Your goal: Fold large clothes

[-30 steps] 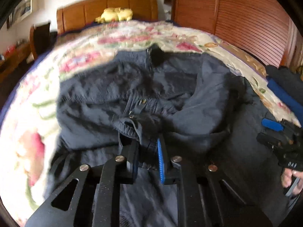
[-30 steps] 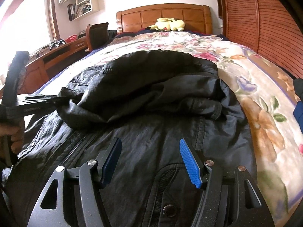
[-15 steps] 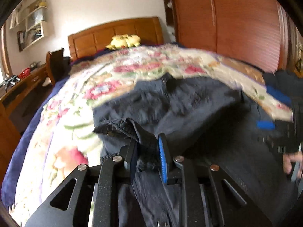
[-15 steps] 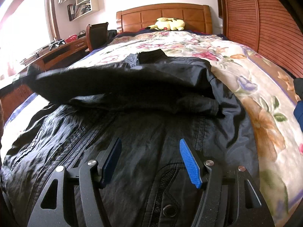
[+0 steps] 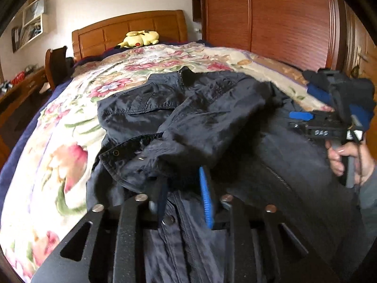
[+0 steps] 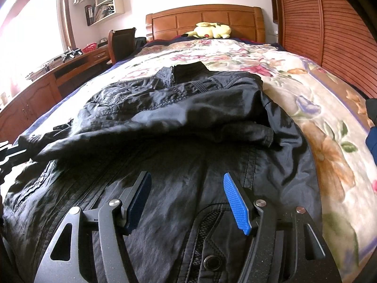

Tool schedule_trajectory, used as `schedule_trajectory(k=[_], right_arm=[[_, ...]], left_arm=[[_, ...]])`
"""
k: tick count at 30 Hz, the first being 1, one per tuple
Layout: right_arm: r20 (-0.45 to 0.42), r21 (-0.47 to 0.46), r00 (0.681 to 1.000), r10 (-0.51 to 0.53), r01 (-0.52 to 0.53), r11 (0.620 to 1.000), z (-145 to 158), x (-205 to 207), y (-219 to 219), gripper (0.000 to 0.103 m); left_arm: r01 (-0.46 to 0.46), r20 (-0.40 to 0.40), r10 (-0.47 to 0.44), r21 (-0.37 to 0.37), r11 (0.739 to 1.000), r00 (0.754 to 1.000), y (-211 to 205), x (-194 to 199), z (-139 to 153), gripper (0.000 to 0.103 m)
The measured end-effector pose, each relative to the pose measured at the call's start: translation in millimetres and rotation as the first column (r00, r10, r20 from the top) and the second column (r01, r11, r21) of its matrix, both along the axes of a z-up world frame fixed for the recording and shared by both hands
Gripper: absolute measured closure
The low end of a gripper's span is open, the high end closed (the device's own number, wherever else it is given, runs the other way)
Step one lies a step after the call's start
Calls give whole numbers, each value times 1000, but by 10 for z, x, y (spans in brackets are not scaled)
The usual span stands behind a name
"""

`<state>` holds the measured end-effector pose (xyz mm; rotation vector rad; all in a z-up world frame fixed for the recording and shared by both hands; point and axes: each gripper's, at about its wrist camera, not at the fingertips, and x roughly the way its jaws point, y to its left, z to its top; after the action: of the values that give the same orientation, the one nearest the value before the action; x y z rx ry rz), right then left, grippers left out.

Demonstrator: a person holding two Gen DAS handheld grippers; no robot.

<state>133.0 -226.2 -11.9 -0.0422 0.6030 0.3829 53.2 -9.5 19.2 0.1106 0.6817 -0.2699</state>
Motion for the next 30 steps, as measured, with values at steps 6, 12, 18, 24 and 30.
schedule_trajectory(k=[6, 12, 18, 24, 30], right_arm=[[2, -2, 1000, -3, 3, 1000, -11, 12, 15, 37], [7, -5, 1000, -4, 4, 1000, -9, -1, 14, 37], [13, 1, 1000, 7, -7, 1000, -11, -21, -23, 37], [25, -10, 1000, 10, -10, 1000, -3, -45, -17, 37], [41, 1, 999, 6, -6, 1000, 53, -145, -76, 37]], left_arm=[[-28, 90, 29, -14, 1000, 996, 121, -135, 173, 58], [-91, 106, 93, -23, 996, 990, 320, -45, 219, 24], [-146, 102, 145, -2, 989, 984, 443, -63, 131, 24], [-168, 126, 173, -50, 985, 977, 593, -263, 107, 24], [-208, 135, 214, -59, 976, 968, 734, -474, 90, 24]])
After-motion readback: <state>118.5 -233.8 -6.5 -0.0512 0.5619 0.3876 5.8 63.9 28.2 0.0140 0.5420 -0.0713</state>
